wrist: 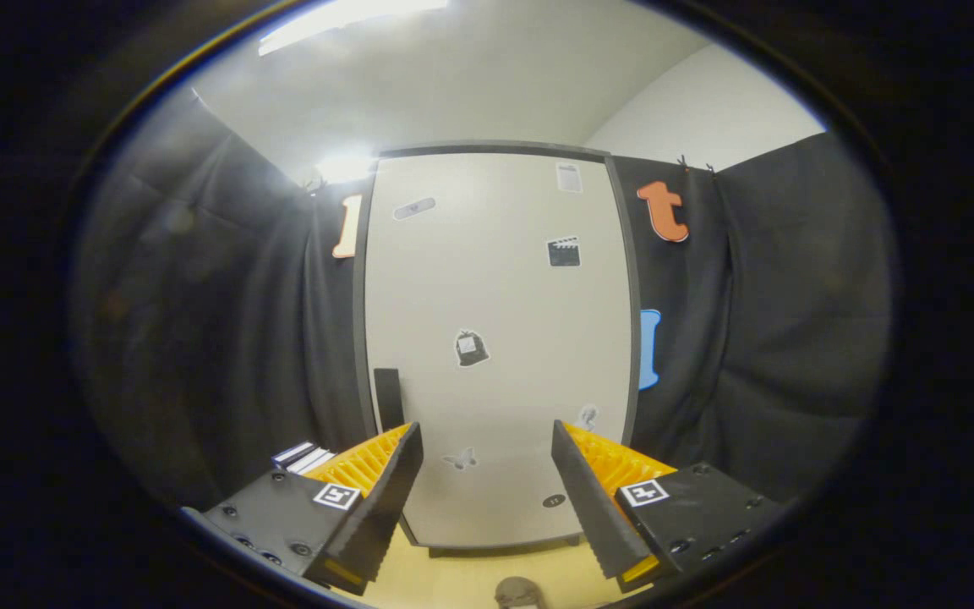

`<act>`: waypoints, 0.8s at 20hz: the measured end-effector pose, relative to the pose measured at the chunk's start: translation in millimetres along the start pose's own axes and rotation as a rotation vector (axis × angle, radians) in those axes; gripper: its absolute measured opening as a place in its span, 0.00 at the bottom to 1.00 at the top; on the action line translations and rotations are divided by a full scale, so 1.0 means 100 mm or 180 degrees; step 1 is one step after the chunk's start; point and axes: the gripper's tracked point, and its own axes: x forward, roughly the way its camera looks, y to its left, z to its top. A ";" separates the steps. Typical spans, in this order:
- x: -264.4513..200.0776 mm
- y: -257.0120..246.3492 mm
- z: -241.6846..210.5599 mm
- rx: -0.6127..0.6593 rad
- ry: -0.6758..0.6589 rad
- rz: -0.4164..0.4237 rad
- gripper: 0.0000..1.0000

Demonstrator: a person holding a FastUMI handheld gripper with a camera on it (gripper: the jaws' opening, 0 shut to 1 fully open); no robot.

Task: Open the shoe cabinet door, grab the shoes and put them into the shoe cabinet, then close the shoe cabinet door.

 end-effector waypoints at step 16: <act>1.04 1.12 -0.43 0.0163 0.0057 0.0244 0.95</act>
